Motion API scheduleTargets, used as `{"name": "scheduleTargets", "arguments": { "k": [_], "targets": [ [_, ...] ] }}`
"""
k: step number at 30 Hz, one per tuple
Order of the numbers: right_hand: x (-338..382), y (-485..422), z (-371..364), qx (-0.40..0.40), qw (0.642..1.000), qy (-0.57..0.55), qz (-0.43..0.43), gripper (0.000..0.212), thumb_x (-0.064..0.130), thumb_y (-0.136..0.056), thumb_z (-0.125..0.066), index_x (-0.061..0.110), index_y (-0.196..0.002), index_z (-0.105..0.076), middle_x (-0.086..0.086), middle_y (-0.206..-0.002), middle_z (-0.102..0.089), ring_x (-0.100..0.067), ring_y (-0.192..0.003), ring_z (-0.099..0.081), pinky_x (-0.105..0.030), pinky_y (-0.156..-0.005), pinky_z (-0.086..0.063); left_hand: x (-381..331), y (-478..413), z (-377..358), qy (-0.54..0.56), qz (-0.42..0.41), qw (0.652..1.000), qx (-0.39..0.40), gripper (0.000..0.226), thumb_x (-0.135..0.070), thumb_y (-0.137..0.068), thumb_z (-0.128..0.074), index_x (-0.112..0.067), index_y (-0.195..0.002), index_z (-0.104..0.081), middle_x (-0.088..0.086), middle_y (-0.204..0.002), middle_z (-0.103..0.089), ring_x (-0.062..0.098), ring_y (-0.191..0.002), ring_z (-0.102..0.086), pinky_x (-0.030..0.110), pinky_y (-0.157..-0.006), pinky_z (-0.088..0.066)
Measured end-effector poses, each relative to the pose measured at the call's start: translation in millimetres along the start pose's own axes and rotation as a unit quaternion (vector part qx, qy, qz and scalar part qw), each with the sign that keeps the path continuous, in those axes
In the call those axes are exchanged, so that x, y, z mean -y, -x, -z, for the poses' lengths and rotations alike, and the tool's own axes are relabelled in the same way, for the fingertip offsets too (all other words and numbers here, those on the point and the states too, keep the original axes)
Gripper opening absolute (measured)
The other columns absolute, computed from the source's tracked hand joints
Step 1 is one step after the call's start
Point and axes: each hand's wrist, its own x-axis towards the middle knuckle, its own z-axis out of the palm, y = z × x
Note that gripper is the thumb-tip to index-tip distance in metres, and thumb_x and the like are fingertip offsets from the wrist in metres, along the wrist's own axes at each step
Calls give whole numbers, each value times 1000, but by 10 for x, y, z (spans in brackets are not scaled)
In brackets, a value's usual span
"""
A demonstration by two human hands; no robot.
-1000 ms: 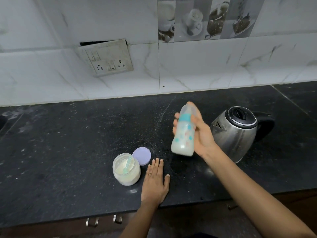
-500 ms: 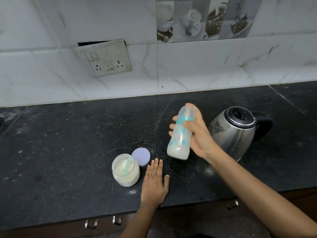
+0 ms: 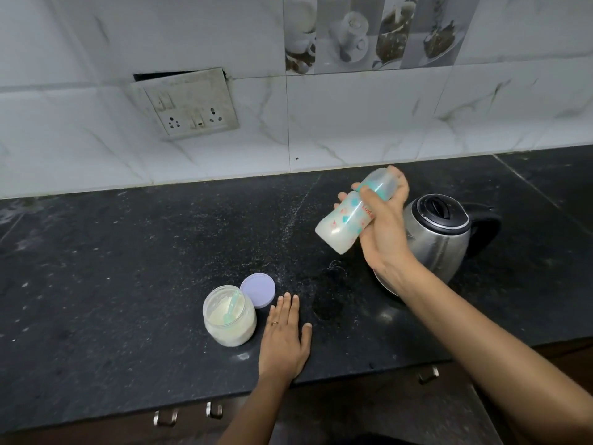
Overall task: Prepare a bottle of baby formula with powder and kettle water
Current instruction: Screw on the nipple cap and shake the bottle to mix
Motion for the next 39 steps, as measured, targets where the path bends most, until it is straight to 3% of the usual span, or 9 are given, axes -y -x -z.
{"name": "scheduleTargets", "arguments": {
  "k": [5,10,14,19,23,28,32,37,39],
  "targets": [
    [-160,220,45,206,960,177,-73,61,-12,-72,-65,17,-122,-45,-17,-106,-59,-37,-90,-65,-58,-87,-52,0,-7,11,-1,5,1000,3,70,-49,-91,-13,-15,-152,-17,2,-160,-13,6,-144,4,22,-115,12],
    [-175,52,-89,4,1000,-2,4,56,0,-82,-62,24,-127,-40,-19,-111,-53,-38,-100,-61,-55,-95,-49,-2,-2,14,-1,4,1000,2,68,-49,-93,-13,-17,-153,-12,0,-160,-8,2,-141,10,22,-114,12],
    [-191,250,-52,235,944,231,-10,60,5,-75,-72,21,-125,-43,-20,-108,-57,-37,-93,-64,-48,-86,-54,8,15,7,-2,6,1000,4,66,-47,-95,-20,-15,-152,-14,2,-160,-11,8,-146,2,24,-116,9],
    [-103,68,-239,79,989,74,102,57,4,-79,-70,27,-123,-40,-17,-106,-55,-37,-94,-62,-54,-93,-50,2,-8,-9,0,4,1000,-1,71,-52,-91,-8,-18,-153,-11,0,-160,-7,2,-141,11,23,-115,11],
    [-243,128,-145,188,954,226,65,59,8,-75,-74,26,-123,-44,-14,-107,-57,-33,-93,-64,-47,-88,-53,-7,14,7,0,2,1000,7,72,-52,-90,-6,-18,-153,-9,0,-161,-6,2,-141,12,23,-115,12],
    [-312,216,-235,-6,998,-42,49,53,5,-88,-59,22,-132,-34,-18,-105,-54,-34,-92,-63,-47,-84,-55,-23,-4,23,11,-1,1000,1,68,-49,-93,-13,-16,-153,-14,1,-160,-11,7,-145,4,24,-116,9],
    [-537,401,-31,214,956,198,-19,57,8,-78,-69,22,-126,-43,-17,-105,-57,-33,-90,-63,-45,-81,-54,-62,24,28,67,9,996,-58,55,-33,-92,-49,-6,-139,-45,13,-143,-47,26,-135,-38,36,-116,-24],
    [-472,253,-164,-20,998,33,59,54,7,-84,-65,22,-129,-38,-18,-110,-53,-34,-95,-65,-50,-89,-52,-6,1,6,20,1,1000,-11,70,-50,-91,-12,-17,-153,-16,1,-160,-12,6,-144,3,25,-117,7],
    [-441,187,-112,65,988,129,48,57,9,-80,-69,22,-127,-39,-18,-108,-55,-34,-93,-64,-48,-87,-53,-7,-1,2,9,1,1000,-4,71,-51,-91,-11,-17,-153,-14,1,-160,-11,7,-145,3,24,-117,8]
  ]
}}
